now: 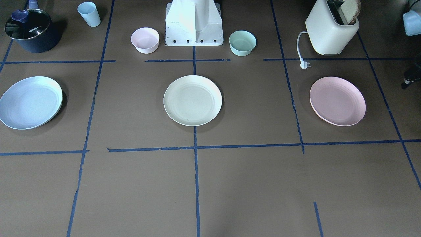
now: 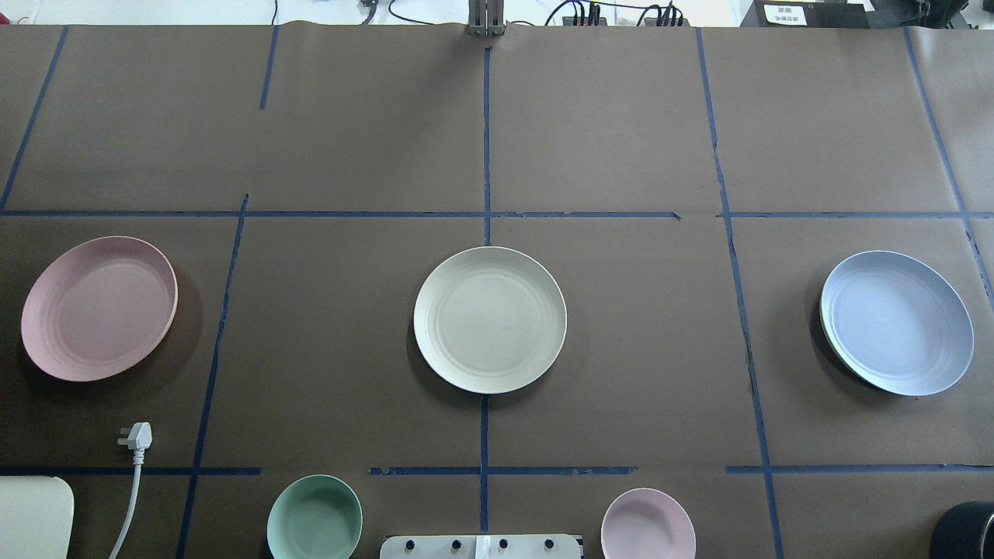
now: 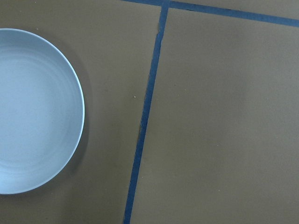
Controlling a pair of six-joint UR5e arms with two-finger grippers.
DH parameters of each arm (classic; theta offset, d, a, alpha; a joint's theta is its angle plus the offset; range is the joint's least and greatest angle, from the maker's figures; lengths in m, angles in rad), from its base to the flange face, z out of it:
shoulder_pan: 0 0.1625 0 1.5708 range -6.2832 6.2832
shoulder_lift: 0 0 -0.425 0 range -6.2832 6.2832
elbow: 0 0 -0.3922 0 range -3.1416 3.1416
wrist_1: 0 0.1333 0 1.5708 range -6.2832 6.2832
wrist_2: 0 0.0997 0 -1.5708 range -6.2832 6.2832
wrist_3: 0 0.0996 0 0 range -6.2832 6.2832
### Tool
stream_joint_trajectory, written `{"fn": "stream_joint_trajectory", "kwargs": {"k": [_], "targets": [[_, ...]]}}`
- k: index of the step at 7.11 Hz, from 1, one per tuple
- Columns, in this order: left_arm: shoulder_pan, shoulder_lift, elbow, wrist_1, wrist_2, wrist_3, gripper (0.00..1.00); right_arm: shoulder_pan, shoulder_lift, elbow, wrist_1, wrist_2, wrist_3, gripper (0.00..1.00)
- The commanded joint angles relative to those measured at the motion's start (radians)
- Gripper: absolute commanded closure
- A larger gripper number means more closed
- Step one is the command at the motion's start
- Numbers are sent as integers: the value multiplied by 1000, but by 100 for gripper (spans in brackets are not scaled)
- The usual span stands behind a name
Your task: Stack three plates with pink and blue
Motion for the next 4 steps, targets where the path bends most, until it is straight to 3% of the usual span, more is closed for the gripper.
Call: {"fn": "stream_joint_trajectory", "kwargs": {"k": [1,4], "targets": [[173,-2,115,-305,3,-351,0,0,0,-3,0,0,0,0],[267,-31,195,-354,22,-434,0,0,0,-4,0,-1,-2,0]]}}
